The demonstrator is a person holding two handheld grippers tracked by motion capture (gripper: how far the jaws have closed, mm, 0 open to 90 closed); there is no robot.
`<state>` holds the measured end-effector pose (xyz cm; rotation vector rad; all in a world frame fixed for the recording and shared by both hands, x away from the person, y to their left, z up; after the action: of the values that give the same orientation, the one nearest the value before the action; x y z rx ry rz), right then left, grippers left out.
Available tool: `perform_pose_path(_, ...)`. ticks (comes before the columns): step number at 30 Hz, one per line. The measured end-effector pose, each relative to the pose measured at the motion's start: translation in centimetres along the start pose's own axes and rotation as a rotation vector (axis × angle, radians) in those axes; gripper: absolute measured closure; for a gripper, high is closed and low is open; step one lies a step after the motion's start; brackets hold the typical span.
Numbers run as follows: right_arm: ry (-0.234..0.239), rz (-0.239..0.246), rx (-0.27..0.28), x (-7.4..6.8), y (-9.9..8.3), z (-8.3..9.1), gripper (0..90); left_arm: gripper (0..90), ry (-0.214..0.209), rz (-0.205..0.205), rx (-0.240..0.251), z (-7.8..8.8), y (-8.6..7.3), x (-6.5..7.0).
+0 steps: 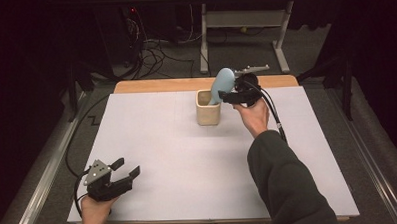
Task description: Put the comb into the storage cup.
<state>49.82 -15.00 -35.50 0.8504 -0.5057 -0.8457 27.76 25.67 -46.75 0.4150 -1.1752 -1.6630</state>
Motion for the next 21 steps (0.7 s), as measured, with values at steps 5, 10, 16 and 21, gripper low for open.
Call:
perform_pose_path(5, -0.007, 0.002, 0.006, 0.2, -0.5, 0.7, 31.4, 31.5, 0.004, -0.002, 0.008, 0.4, 0.0, 0.1)
perform_pose_path(10, -0.002, 0.008, 0.016, 0.3, -1.0, 1.3, 30.2, 31.5, 0.004, 0.001, 0.006, 0.3, -0.1, 0.1)
perform_pose_path(16, 0.005, 0.006, 0.023, 0.6, -1.6, 1.6, 30.0, 31.5, 0.004, 0.009, 0.007, 0.3, -0.1, 0.0)
perform_pose_path(21, 0.011, 0.007, 0.032, 0.5, -2.0, 2.1, 30.2, 31.2, 0.017, 0.009, 0.008, 0.4, 0.0, -0.1)
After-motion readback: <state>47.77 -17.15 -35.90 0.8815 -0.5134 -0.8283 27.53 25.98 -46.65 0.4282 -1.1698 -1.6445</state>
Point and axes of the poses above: each handheld gripper's, and its own axes: z roughly backward along the jaws, y roughly out of its top, x roughly to its right, the point moved 1 cm from there along -z, roughly forward along the jaws, and after that the axes turned 9 degrees about z, right-handed, at the moved point
